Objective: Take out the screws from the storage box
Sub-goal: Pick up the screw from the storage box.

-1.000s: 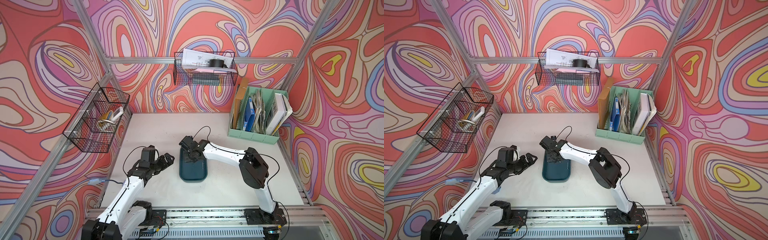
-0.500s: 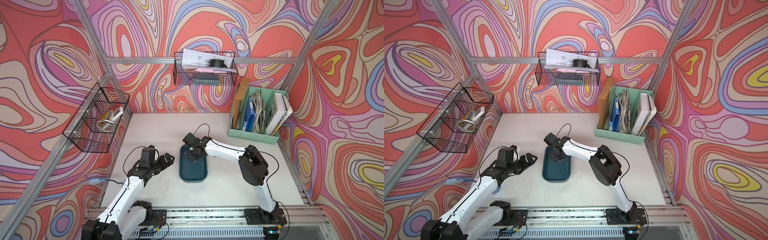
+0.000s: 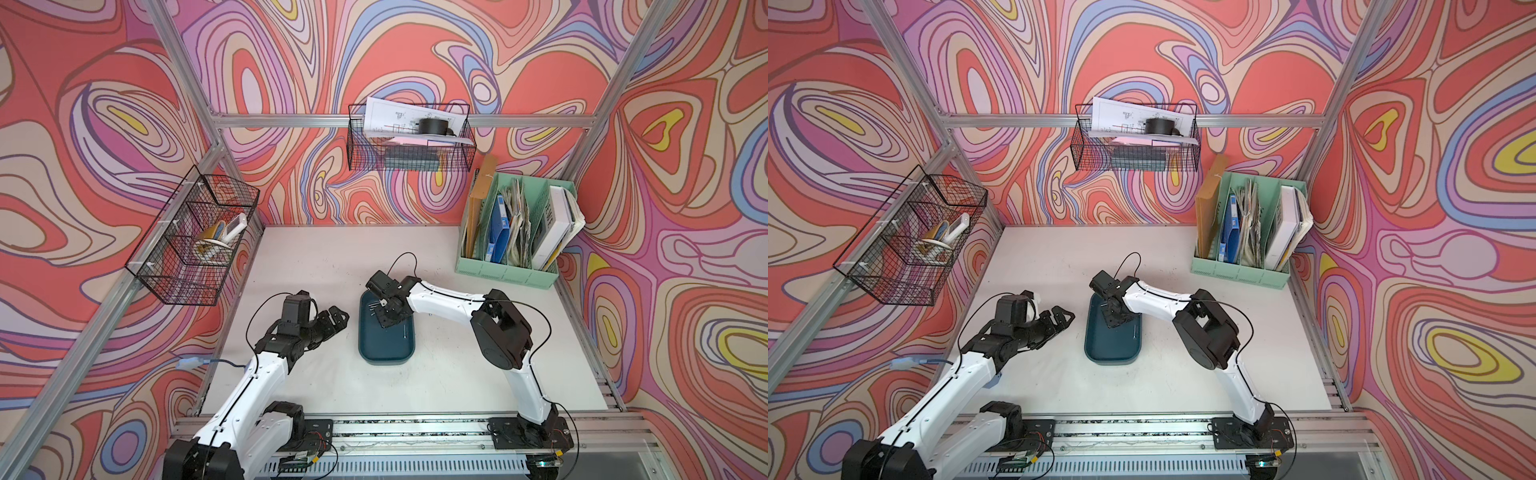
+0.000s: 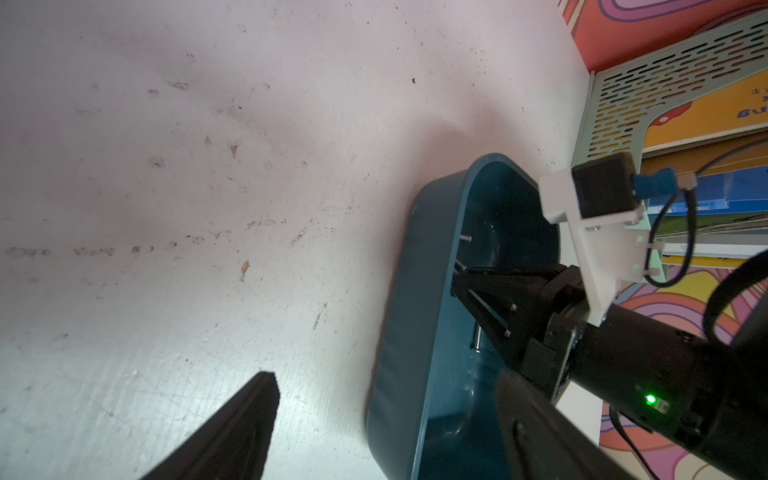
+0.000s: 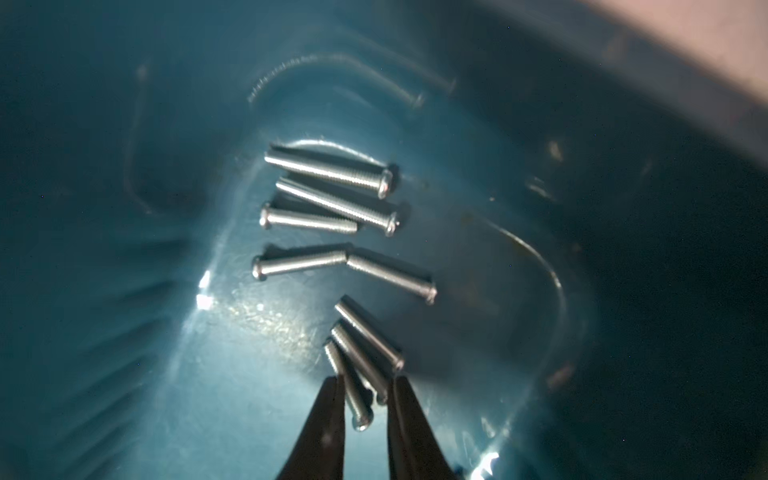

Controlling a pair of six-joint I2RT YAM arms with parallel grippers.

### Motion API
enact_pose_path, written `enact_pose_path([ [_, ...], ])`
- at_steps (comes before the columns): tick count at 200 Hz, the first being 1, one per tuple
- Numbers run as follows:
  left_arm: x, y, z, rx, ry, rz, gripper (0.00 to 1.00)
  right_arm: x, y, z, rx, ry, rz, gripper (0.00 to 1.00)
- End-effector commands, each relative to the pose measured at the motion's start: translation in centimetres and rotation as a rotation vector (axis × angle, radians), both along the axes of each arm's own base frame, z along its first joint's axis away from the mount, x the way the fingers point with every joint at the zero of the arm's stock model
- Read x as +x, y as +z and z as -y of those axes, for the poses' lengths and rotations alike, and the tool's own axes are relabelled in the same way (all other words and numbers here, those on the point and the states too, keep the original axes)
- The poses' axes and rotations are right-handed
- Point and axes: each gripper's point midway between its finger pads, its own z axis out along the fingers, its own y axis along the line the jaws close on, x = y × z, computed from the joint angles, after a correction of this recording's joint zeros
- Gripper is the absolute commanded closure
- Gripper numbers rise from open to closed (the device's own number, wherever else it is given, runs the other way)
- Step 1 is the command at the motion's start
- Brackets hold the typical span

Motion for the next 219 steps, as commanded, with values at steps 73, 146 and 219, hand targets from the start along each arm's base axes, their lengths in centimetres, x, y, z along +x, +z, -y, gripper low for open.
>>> enact_pose_path([
  [73,-0.4,-0.3,-0.2,0.027,-0.01,0.002,0.12,-1.0,-1.1,0.6,0.003,-0.021,-0.064,0.85],
  [146,-0.3,-0.3,-0.2,0.024,-0.008,0.003,0.12,-1.9,-0.5,0.8,0.031,-0.052,-0.083,0.87],
  [219,-0.3,-0.1,-0.2,0.026,-0.01,0.005,0.12,-0.9,-1.2,1.3,-0.019,-0.062,-0.05,0.89],
])
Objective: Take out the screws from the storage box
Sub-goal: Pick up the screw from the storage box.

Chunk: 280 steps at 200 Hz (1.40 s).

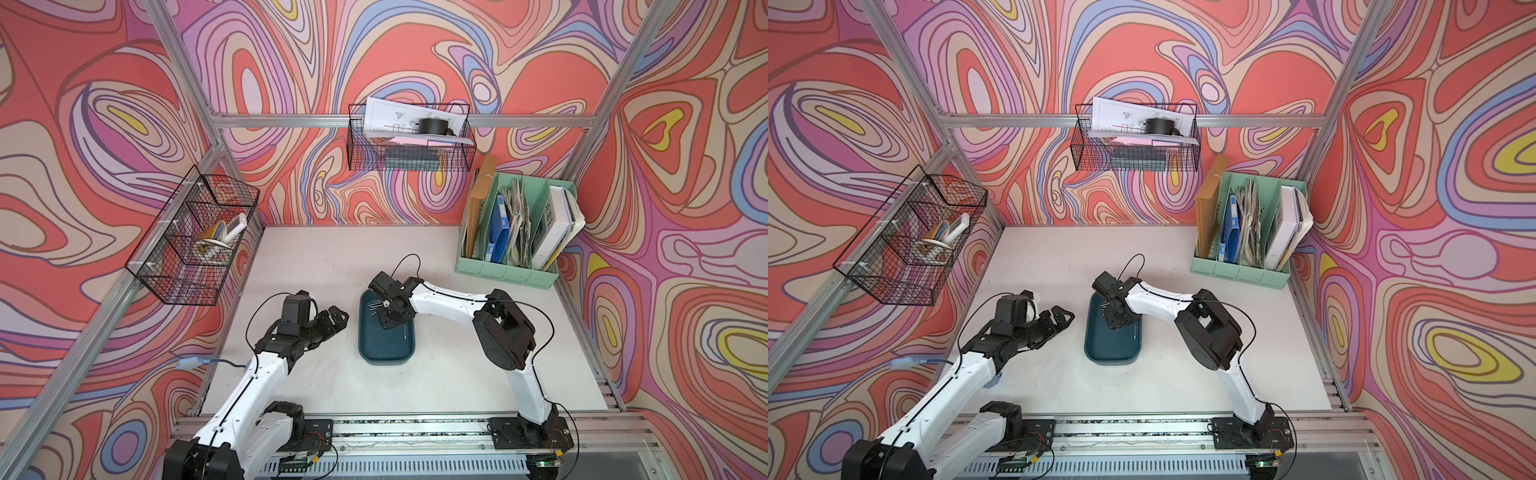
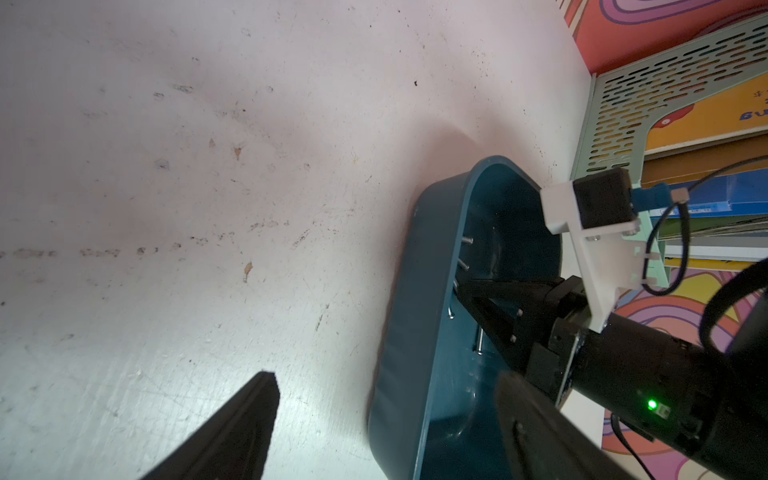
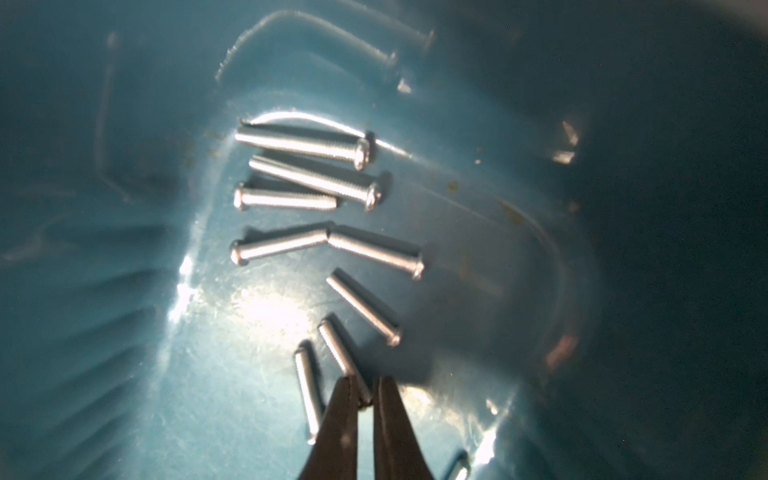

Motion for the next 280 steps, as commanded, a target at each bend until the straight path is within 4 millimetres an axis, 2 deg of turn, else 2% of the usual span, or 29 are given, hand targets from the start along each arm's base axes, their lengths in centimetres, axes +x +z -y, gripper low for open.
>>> enact_pose_path([
  [1,-0.3,-0.1,-0.1,0.021,-0.014,0.004,0.13,-0.3,-1.0,0.7,-0.042,-0.001,-0.02,0.89],
  [61,-0.4,-0.3,-0.1,0.022,-0.011,0.0,0.12,-0.8,-1.0,0.5,-0.03,0.053,-0.029,0.83],
  [167,-0.5,-0.3,-0.1,0.021,-0.009,0.001,0.12,-0.5,-1.6,0.2,-0.043,0.073,-0.034,0.83],
  [207,-0.5,-0.2,-0.2,0.021,-0.008,0.003,0.12,-0.5,-1.8,-0.2,-0.033,0.069,-0.041,0.89],
  [242,-0.5,-0.2,-0.2,0.027,-0.009,0.002,0.12,-0.4,-0.5,-0.4,-0.008,0.07,-0.021,0.97],
  [280,-0.5,-0.1,-0.2,0.028,-0.01,0.001,0.12,-0.1,3.4,-0.8,0.054,0.069,0.038,0.99],
])
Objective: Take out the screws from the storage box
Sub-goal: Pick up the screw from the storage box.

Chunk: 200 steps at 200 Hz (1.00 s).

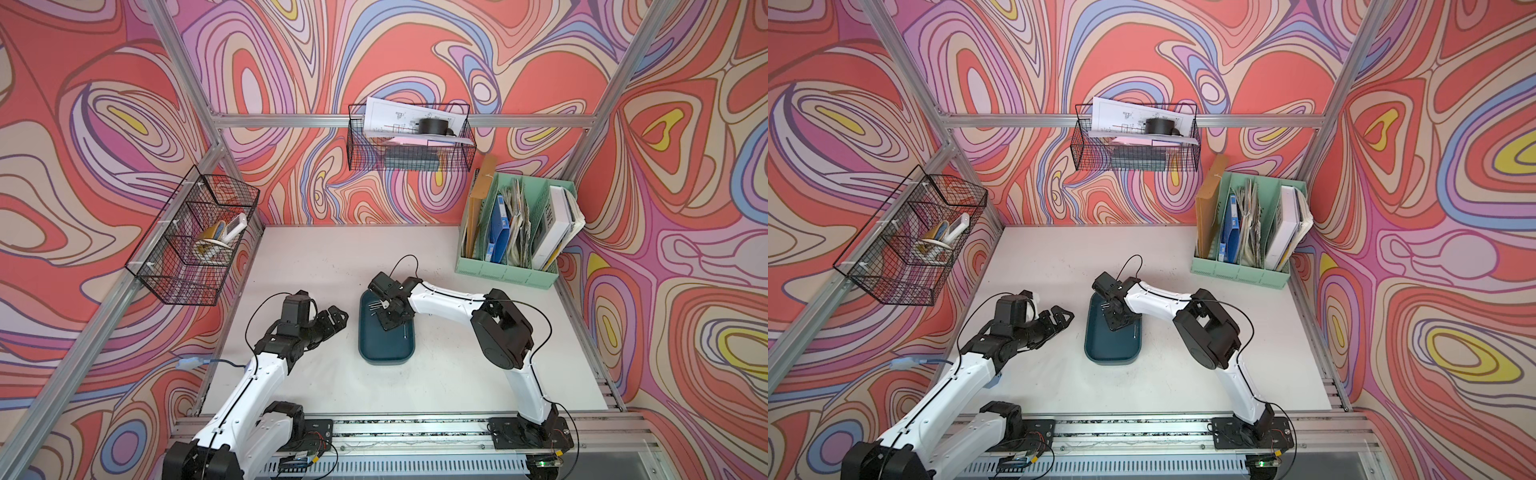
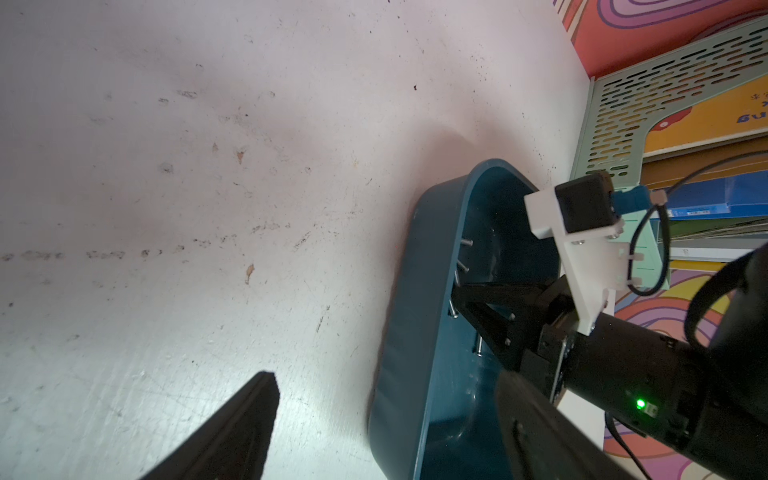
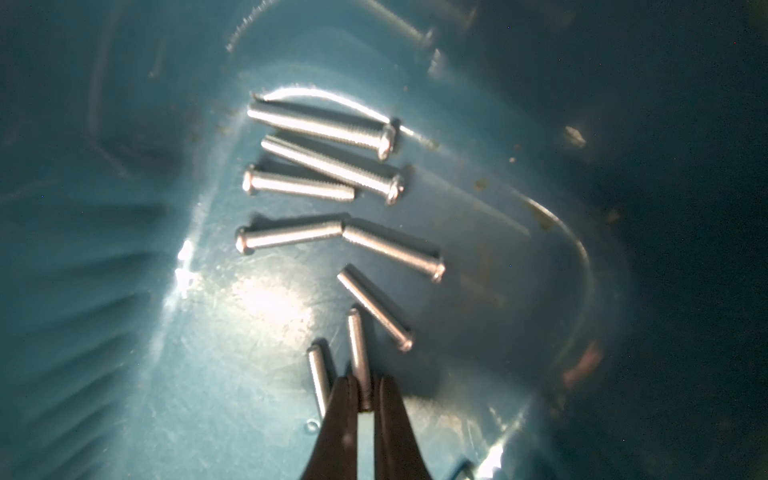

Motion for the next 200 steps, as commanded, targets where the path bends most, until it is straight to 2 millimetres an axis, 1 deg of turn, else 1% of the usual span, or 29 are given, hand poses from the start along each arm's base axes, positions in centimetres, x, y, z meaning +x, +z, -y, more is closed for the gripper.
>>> enact_pose_path([
  [1,-0.5,-0.2,-0.1,0.023,-0.014,-0.005,0.12,0.2,3.6,-0.6,0.066,0.0,0.05,0.99],
  [33,-0.4,0.0,-0.1,0.025,-0.013,-0.004,0.12,0.1,6.9,-0.4,0.118,-0.014,0.096,0.99],
  [46,-0.4,0.0,-0.1,0.026,-0.014,-0.003,0.12,0.2,8.1,0.1,0.124,-0.026,0.123,0.99],
  [63,-0.3,0.1,-0.1,0.027,-0.015,-0.002,0.12,0.4,9.3,1.2,0.113,-0.044,0.149,0.99],
  [86,-0.3,0.2,0.0,0.026,-0.021,-0.001,0.12,1.0,10.2,3.7,0.075,-0.091,0.164,0.99],
  [110,-0.2,0.3,-0.1,0.03,-0.021,0.001,0.12,1.8,10.9,7.1,0.078,-0.161,0.173,0.99],
  [117,-0.3,0.2,-0.1,0.03,-0.023,-0.002,0.12,1.9,11.0,8.3,0.077,-0.185,0.171,0.99],
  [123,-0.2,0.3,-0.1,0.03,-0.023,0.001,0.12,2.1,10.4,9.3,0.066,-0.205,0.16,0.99],
  [124,-0.3,0.2,-0.1,0.03,-0.023,0.0,0.12,2.1,10.9,9.5,0.074,-0.209,0.167,0.99],
  [127,-0.3,0.2,0.0,0.03,-0.024,-0.001,0.12,2.2,11.4,10.1,0.079,-0.224,0.174,0.99],
  [150,-0.2,0.2,0.0,0.024,-0.022,0.002,0.12,2.6,10.3,14.1,0.036,-0.293,0.158,0.99],
  [169,-0.2,0.4,0.1,0.02,-0.026,0.005,0.12,2.7,8.5,16.5,0.004,-0.332,0.123,0.99],
  [182,-0.1,0.4,0.1,0.019,-0.025,0.004,0.12,2.5,7.0,17.4,-0.019,-0.345,0.089,0.99],
  [200,-0.2,0.3,0.1,0.019,-0.026,0.0,0.12,2.3,5.4,17.3,-0.022,-0.342,0.049,0.99],
])
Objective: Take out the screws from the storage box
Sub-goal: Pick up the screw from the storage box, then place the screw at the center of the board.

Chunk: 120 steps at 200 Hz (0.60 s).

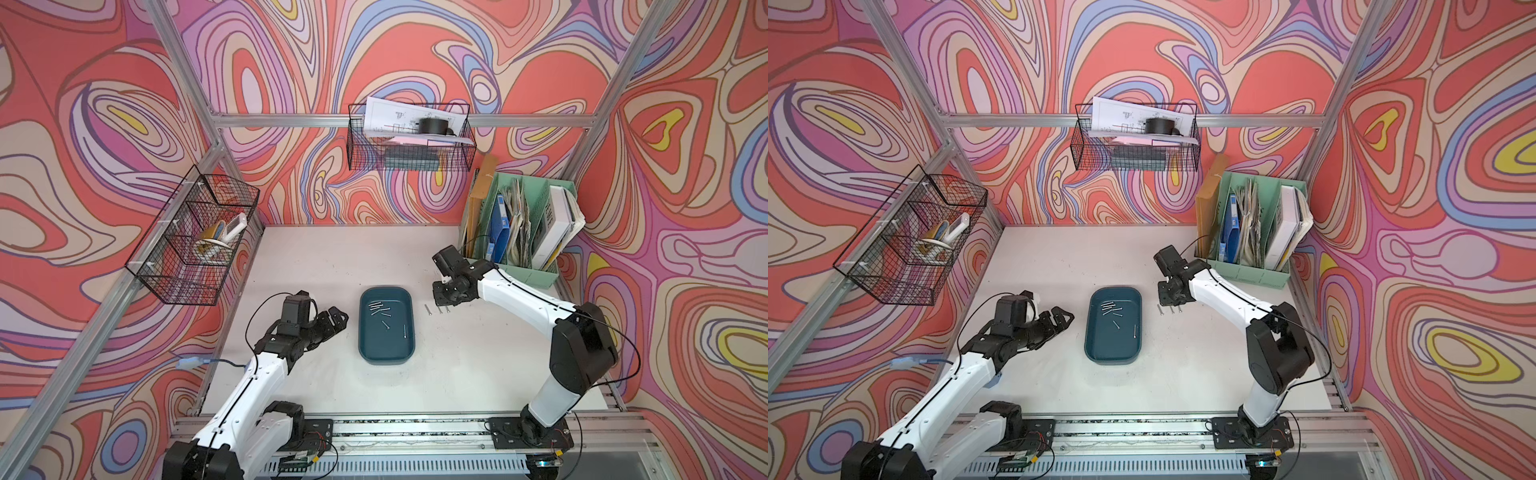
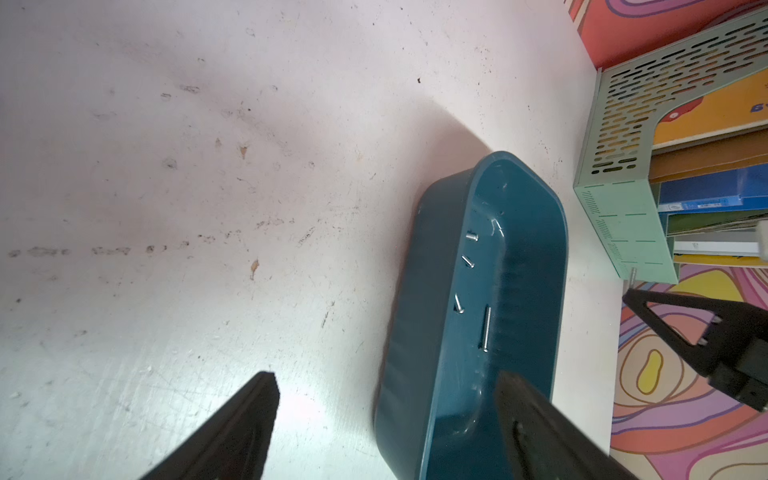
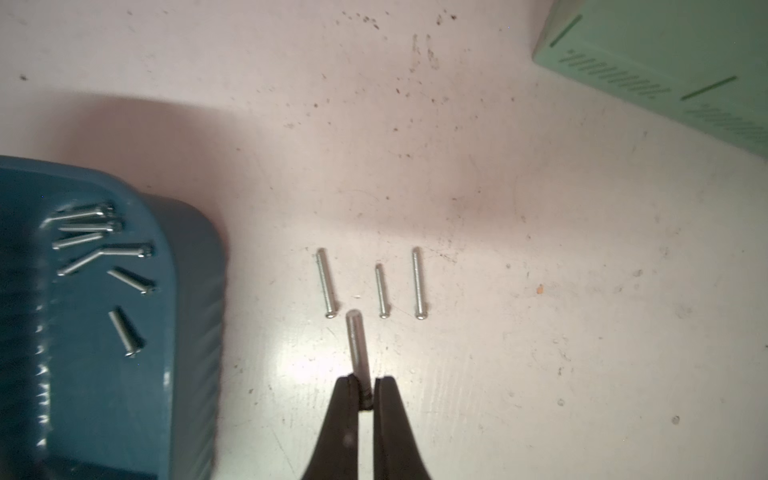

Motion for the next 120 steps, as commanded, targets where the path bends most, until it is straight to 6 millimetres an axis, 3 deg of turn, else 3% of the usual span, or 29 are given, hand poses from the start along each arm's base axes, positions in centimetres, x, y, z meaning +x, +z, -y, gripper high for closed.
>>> enact_pose_path([
  [1,0.1,0.5,0.2,0.007,-0.014,0.008,0.12,-0.6,-2.3,0.0,-0.011,0.013,-0.057,0.99],
  [61,0.0,0.2,0.3,-0.001,-0.014,0.001,0.12,-0.4,-5.7,-2.0,0.052,0.025,-0.132,0.99],
  [120,-0.1,-0.1,0.1,0.008,-0.007,-0.007,0.12,-0.7,-7.2,-2.3,0.058,0.031,-0.172,0.98],
])
